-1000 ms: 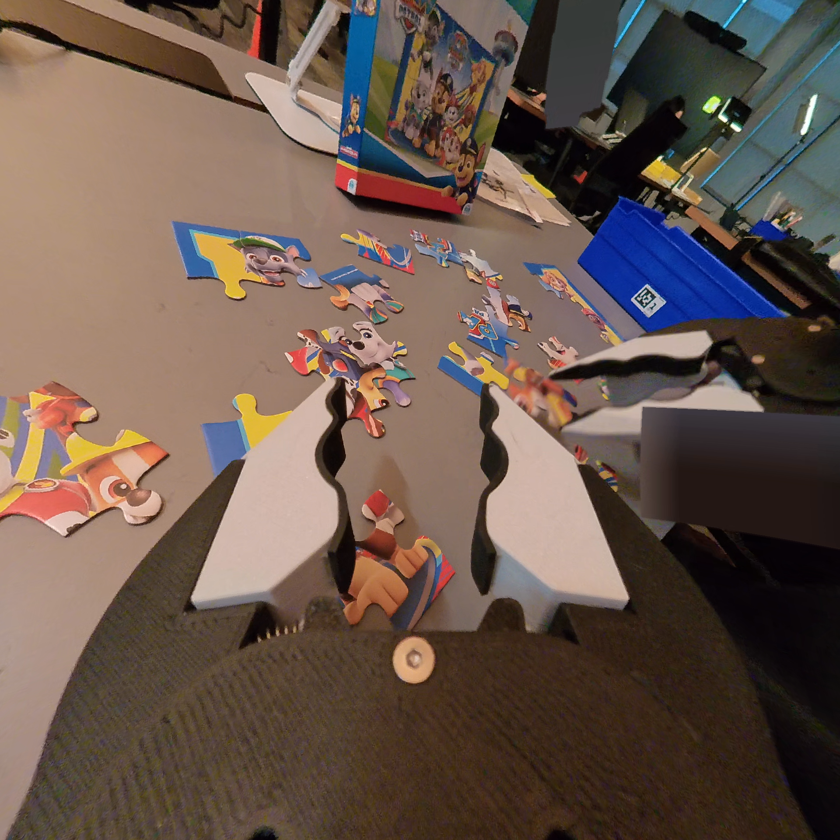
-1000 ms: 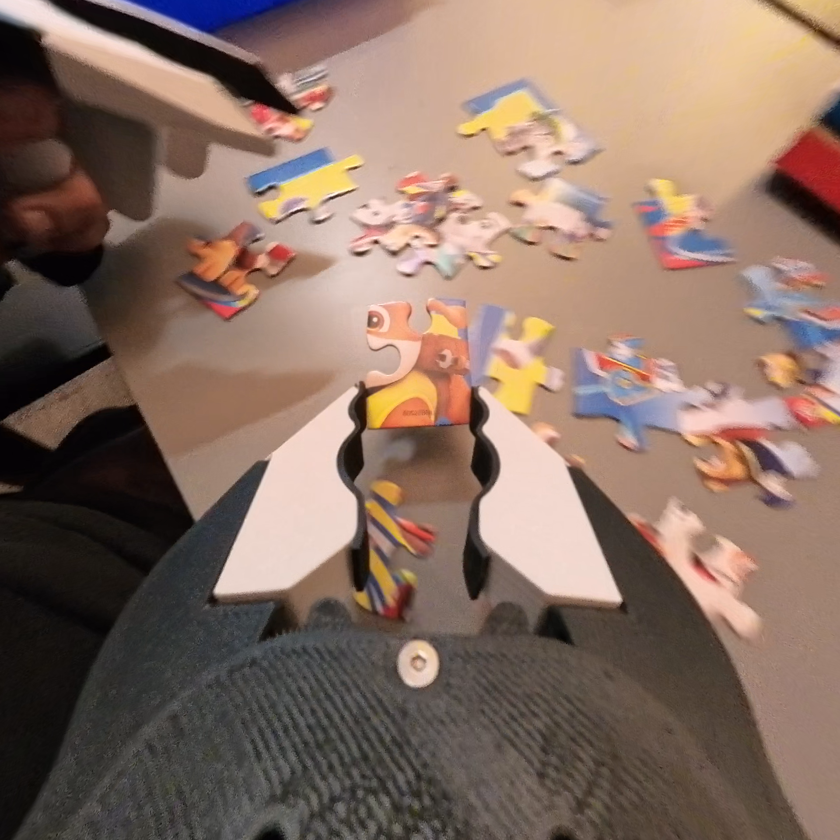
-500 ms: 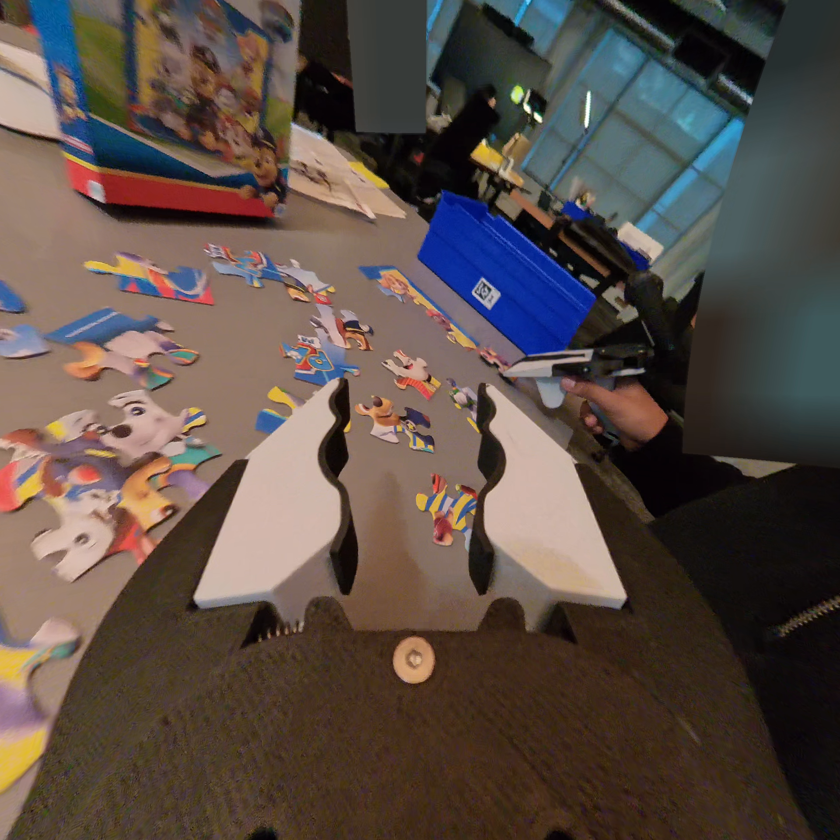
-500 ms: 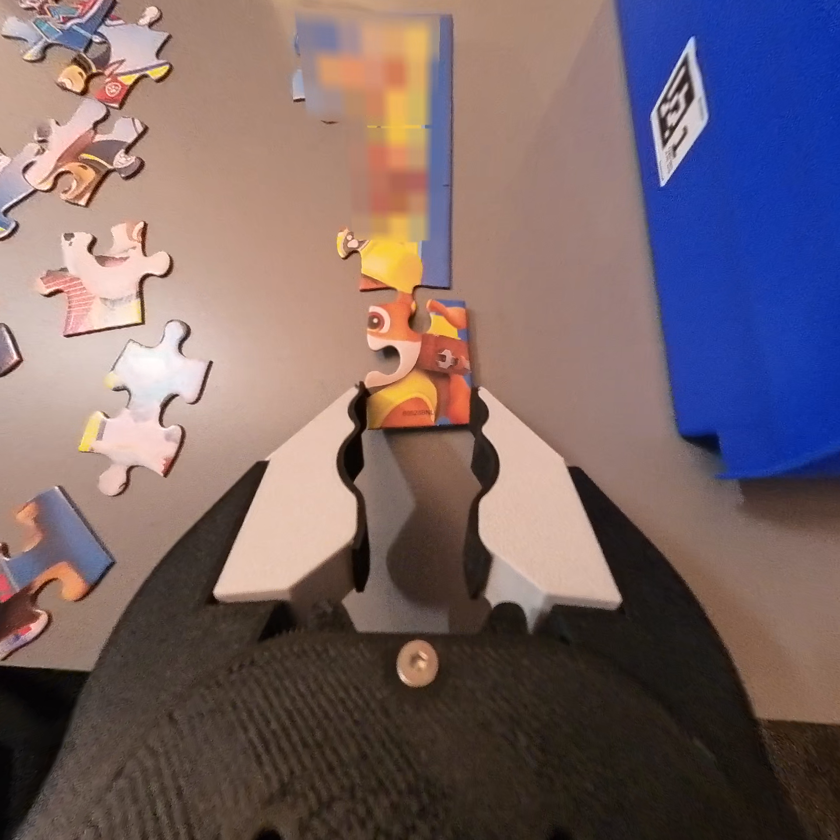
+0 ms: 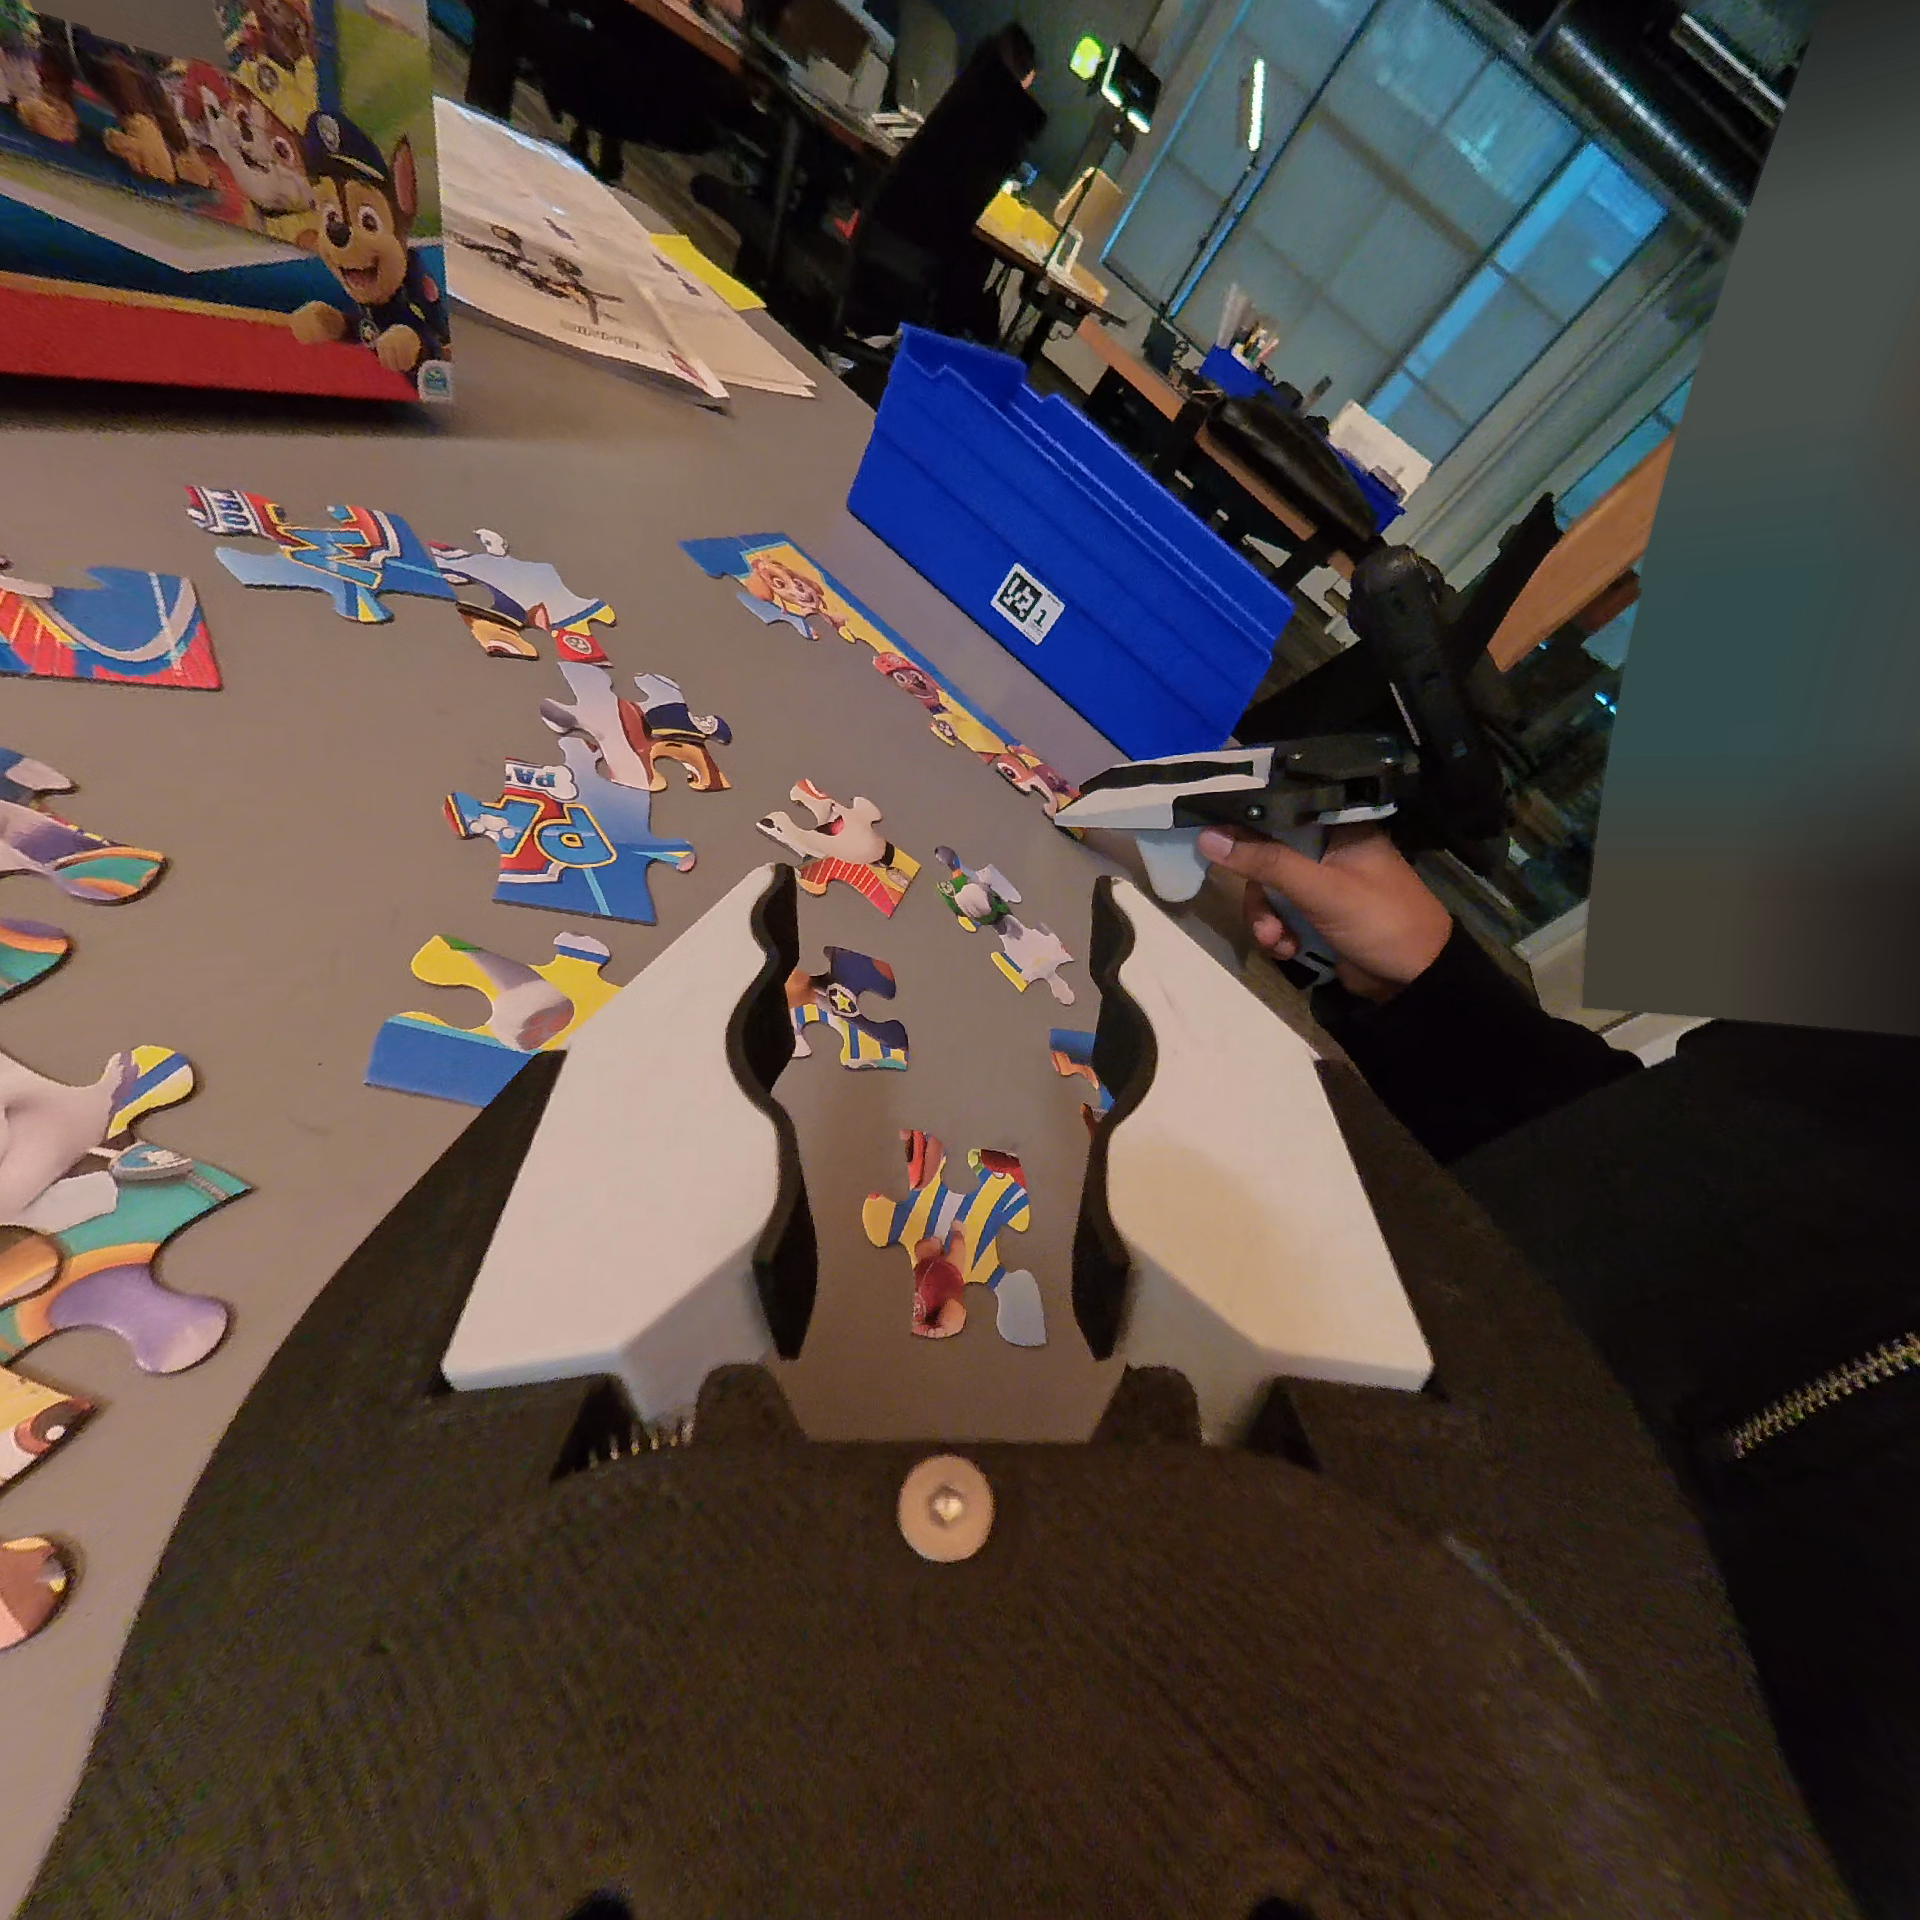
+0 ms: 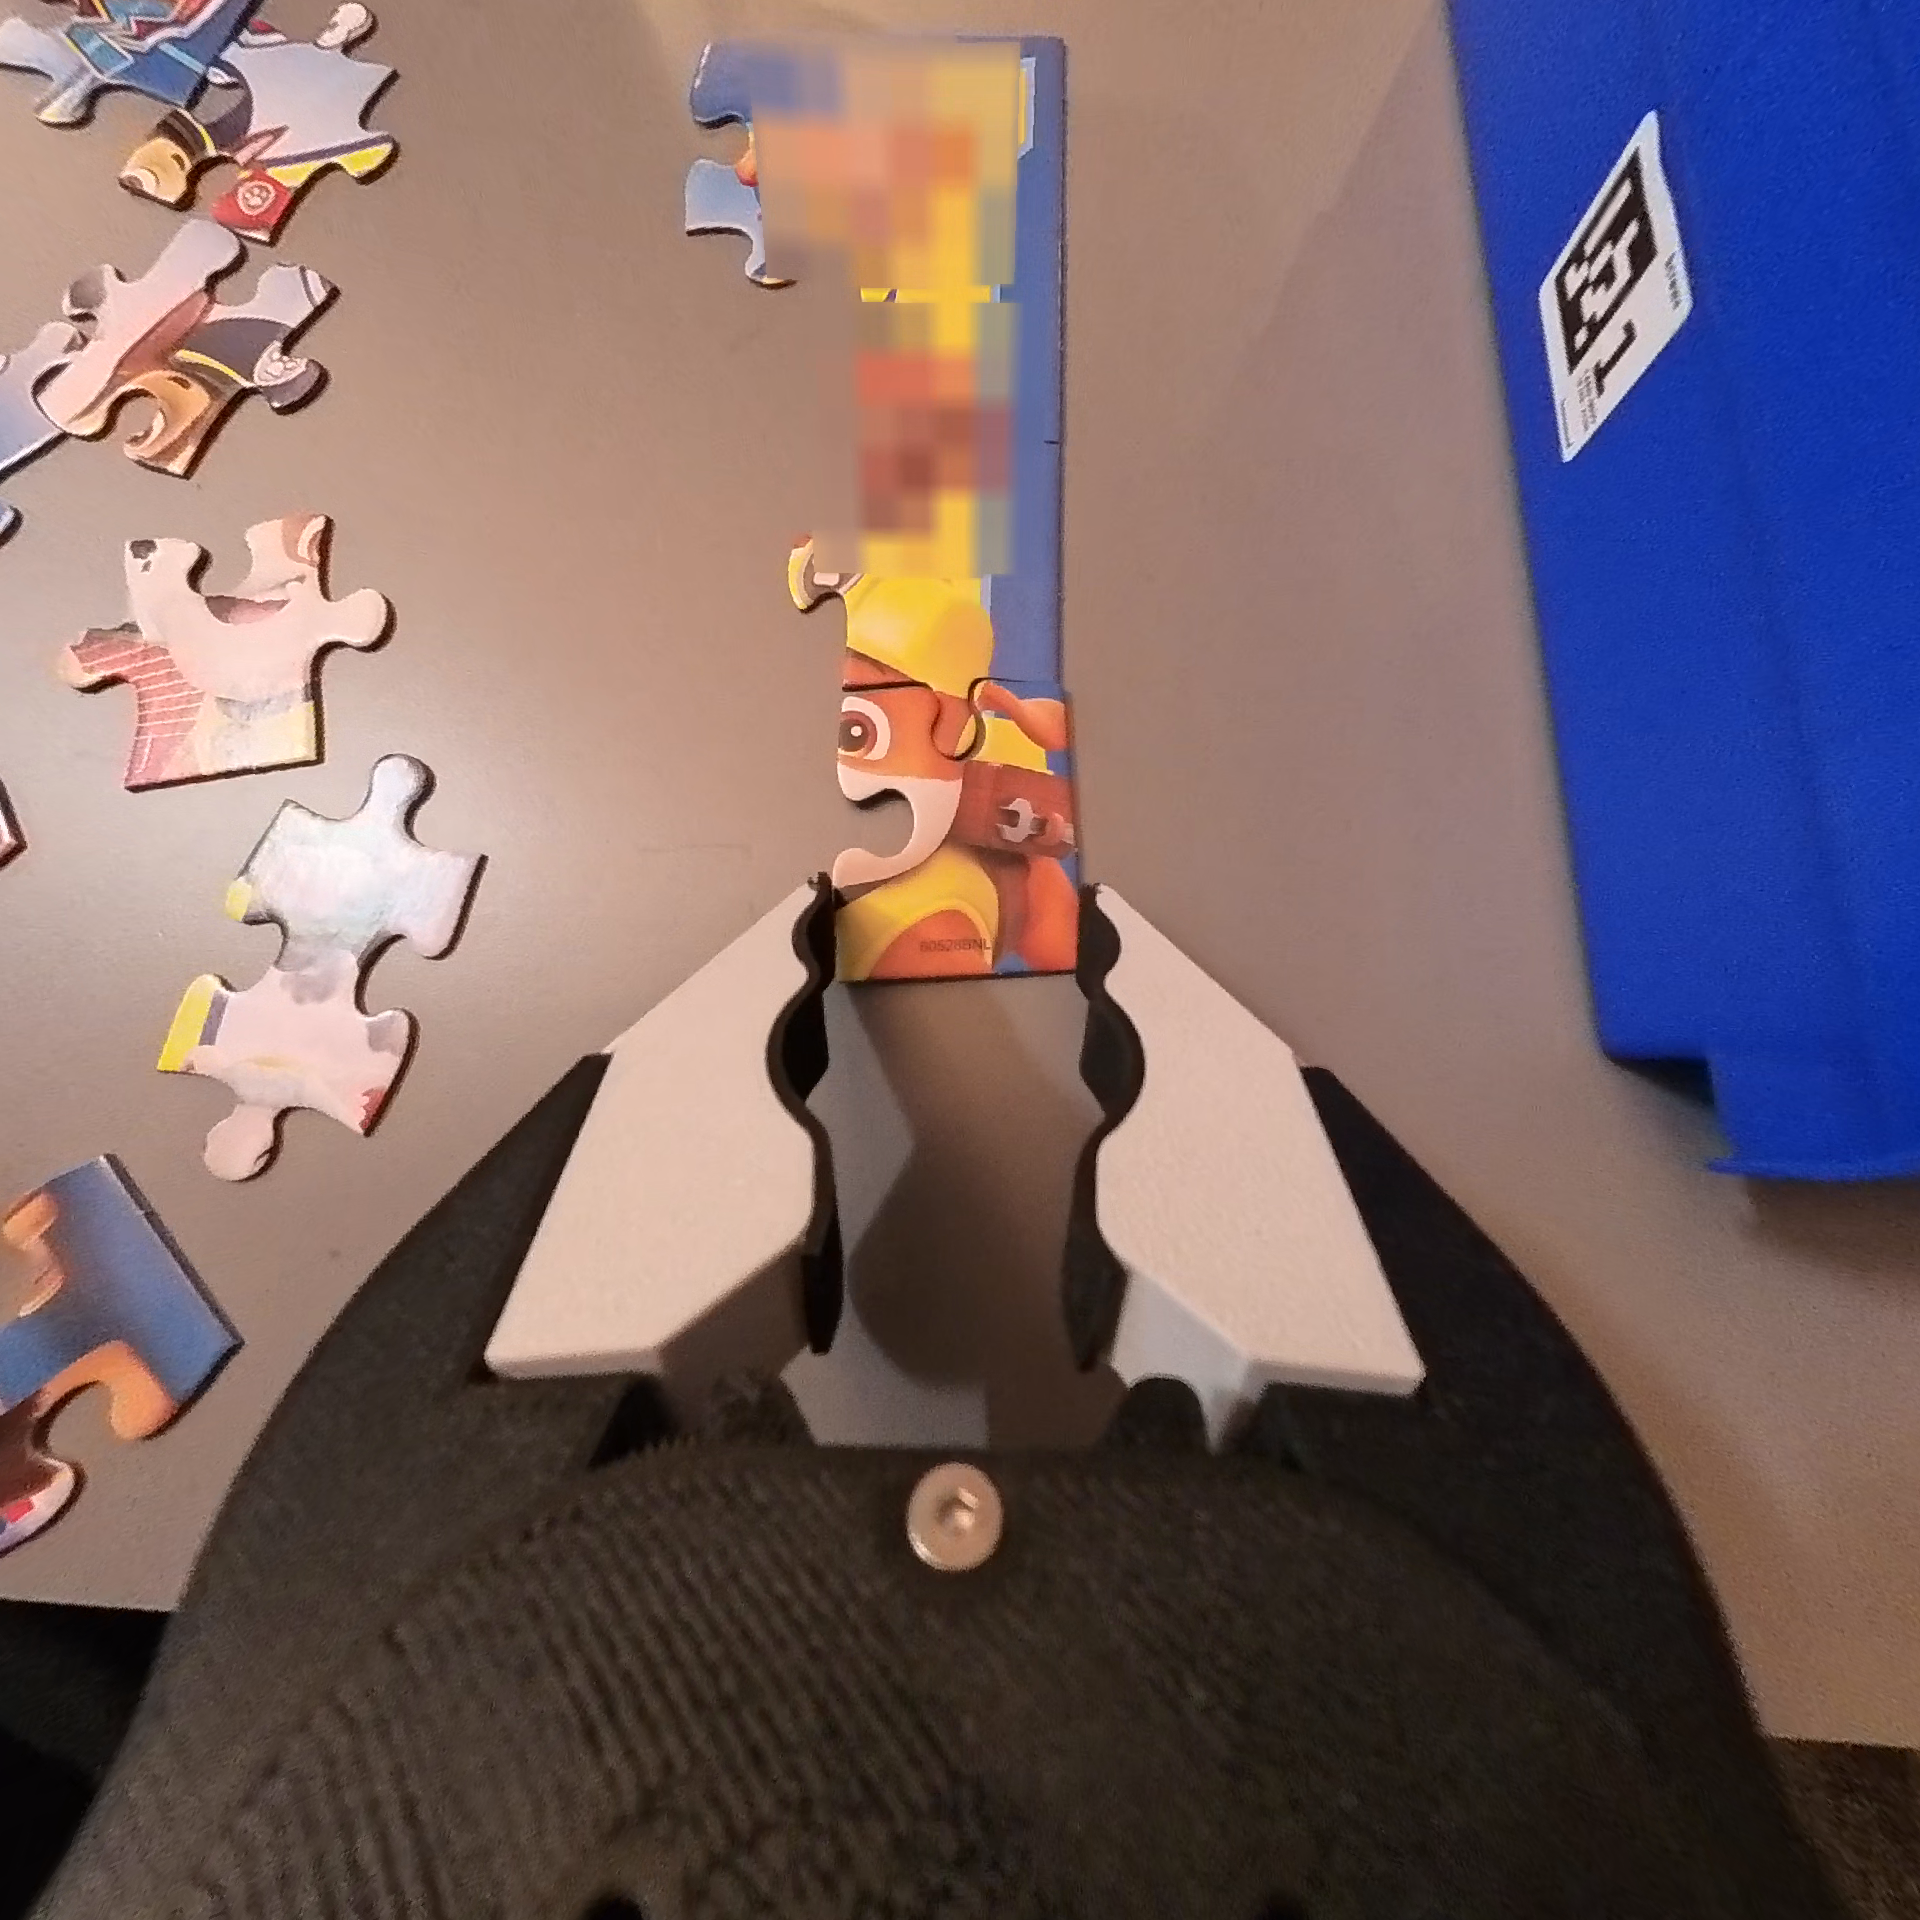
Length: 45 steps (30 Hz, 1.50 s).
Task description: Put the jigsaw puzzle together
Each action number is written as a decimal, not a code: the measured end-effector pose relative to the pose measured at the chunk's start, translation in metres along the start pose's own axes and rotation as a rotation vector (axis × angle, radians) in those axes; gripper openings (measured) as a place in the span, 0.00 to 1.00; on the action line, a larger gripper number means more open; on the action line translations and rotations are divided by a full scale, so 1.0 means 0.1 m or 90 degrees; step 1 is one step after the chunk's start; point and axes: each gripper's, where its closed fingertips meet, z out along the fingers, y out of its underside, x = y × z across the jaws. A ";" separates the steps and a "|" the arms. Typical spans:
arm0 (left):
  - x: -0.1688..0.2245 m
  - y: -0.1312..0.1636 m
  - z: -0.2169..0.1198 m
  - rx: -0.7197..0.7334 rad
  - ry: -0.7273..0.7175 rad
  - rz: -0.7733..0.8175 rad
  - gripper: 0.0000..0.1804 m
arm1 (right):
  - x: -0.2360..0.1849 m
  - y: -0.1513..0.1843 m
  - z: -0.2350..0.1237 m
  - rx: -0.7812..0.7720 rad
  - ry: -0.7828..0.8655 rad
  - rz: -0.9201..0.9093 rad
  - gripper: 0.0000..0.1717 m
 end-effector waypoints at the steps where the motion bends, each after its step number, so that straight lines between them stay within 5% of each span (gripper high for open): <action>1: 0.00 0.00 0.00 -0.003 -0.001 0.001 0.30 | 0.00 0.00 0.00 0.001 -0.001 0.001 0.28; 21: 0.15 -0.05 0.23 -0.048 0.032 0.027 0.31 | -0.05 -0.06 0.05 0.009 -0.014 -0.016 0.30; 26: 0.39 -0.10 0.70 -0.171 0.100 0.097 0.32 | 0.02 -0.19 -0.03 0.055 -0.008 -0.040 0.31; 30: 0.41 -0.08 1.37 -0.280 0.111 0.208 0.32 | 0.08 -0.23 -0.02 0.072 -0.022 -0.055 0.31; 36: 0.32 0.21 2.44 -0.436 0.102 0.259 0.13 | 0.04 -0.27 0.05 0.080 -0.040 -0.084 0.25; 45: 0.12 0.50 2.82 -0.519 0.056 0.360 0.06 | 0.04 -0.24 0.05 0.055 -0.091 -0.104 0.12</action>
